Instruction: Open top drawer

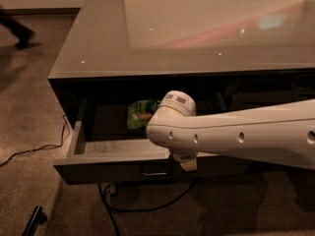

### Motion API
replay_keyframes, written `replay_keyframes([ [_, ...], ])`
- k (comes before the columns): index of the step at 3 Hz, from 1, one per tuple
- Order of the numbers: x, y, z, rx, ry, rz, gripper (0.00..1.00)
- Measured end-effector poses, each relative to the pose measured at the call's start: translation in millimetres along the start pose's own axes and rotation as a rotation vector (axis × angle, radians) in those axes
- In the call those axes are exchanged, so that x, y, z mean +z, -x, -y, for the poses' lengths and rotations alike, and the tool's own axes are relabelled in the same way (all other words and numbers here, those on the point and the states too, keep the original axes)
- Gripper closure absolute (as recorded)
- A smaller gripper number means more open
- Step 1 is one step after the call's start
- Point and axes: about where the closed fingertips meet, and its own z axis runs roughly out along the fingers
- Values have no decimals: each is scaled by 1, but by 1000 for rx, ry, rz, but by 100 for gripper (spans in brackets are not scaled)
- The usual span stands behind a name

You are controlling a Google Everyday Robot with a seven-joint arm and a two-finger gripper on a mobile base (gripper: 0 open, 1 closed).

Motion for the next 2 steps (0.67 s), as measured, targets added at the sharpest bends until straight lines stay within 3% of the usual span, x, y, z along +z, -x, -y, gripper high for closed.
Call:
replay_keyframes([
  [2,0,0,0,0,0,0,58],
])
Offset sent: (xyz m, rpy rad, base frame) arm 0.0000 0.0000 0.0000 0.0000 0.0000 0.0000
